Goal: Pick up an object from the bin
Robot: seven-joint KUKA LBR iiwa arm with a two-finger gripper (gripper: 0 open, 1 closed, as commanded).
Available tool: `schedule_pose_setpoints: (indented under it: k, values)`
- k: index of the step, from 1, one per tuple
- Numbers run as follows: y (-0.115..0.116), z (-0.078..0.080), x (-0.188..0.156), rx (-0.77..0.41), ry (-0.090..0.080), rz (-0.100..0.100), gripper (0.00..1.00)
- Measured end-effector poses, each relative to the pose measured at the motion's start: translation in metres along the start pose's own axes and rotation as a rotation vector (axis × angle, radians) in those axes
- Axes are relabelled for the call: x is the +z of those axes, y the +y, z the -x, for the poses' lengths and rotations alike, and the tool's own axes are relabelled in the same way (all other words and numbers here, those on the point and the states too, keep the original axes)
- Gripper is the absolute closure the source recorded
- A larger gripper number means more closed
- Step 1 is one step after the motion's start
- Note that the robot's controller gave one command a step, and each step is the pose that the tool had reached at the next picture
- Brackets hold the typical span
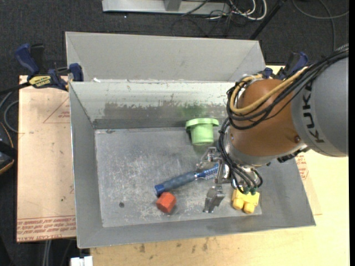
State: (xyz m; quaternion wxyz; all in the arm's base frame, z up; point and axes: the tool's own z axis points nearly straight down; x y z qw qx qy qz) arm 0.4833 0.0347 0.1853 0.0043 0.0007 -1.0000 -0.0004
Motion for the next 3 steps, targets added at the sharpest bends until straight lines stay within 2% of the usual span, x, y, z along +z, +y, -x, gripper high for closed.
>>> schedule_pose_setpoints:
  k: [1, 2, 3]
  values:
    - [-0.003, 0.033, 0.105, 0.127, -0.015, 0.003, 0.0]
    - [-0.004, 0.033, 0.103, 0.129, -0.014, 0.002, 1.0]
    - [0.0, 0.038, -0.018, 0.11, -0.016, 0.002, 1.0]
